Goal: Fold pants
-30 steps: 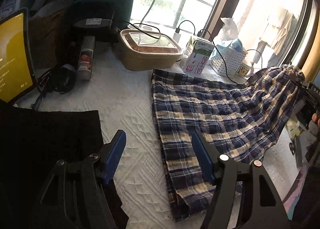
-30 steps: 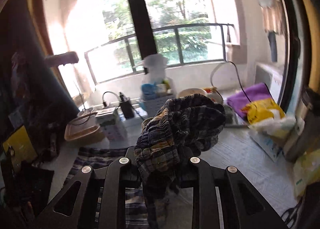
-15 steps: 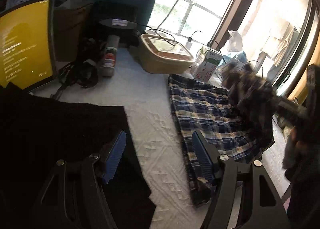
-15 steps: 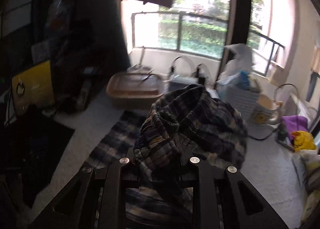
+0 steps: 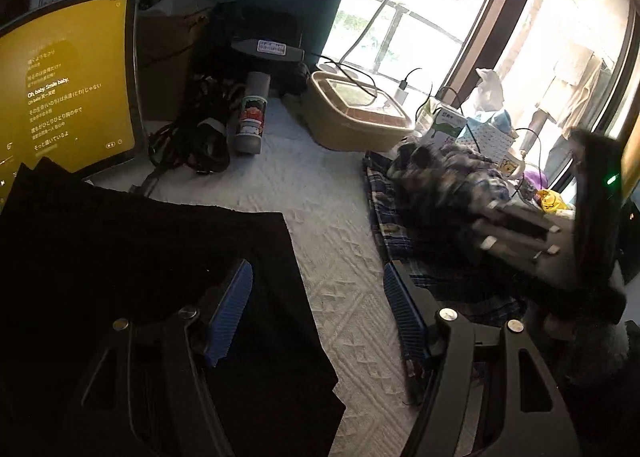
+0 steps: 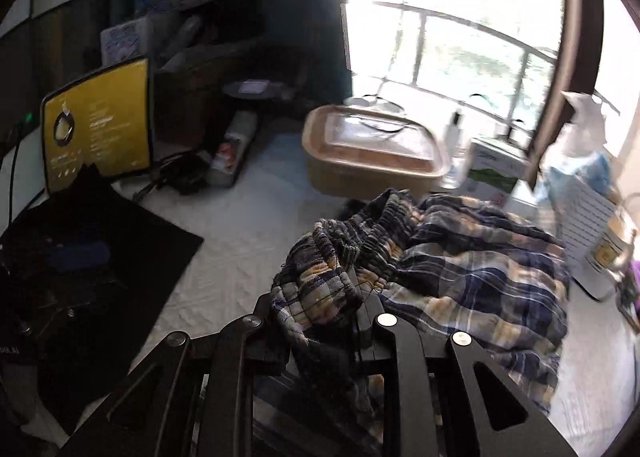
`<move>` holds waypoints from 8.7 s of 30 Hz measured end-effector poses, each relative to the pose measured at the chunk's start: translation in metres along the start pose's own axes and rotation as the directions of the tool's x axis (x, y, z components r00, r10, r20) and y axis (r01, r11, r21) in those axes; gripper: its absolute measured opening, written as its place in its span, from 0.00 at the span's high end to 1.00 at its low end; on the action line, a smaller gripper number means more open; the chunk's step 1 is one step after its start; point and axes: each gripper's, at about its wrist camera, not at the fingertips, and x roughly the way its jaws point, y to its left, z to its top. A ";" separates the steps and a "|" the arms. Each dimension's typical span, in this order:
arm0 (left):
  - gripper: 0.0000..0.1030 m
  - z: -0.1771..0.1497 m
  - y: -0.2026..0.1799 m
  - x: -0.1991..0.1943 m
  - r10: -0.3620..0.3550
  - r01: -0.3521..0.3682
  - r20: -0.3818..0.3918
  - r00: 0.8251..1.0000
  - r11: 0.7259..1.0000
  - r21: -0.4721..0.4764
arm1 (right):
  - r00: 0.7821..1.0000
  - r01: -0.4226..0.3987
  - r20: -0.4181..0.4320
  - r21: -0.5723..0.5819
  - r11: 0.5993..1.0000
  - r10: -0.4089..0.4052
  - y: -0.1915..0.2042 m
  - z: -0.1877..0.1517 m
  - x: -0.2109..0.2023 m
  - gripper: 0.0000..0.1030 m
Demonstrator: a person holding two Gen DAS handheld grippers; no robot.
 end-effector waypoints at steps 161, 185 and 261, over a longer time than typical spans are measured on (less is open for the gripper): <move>0.19 0.099 -0.080 0.166 -0.062 0.117 -0.193 0.979 0.950 0.289 | 0.997 0.075 0.016 0.229 0.970 -0.081 -0.235 -0.039 -0.025 0.25; 0.75 0.088 -0.098 0.180 -0.170 0.235 -0.226 0.959 0.924 0.303 | 0.987 -0.161 0.040 0.396 0.904 0.159 -0.256 -0.040 0.026 0.57; 0.77 0.032 0.077 -0.006 0.012 -0.017 0.033 0.999 0.991 0.135 | 0.971 -0.170 0.193 0.148 0.974 0.140 0.036 0.026 -0.057 0.82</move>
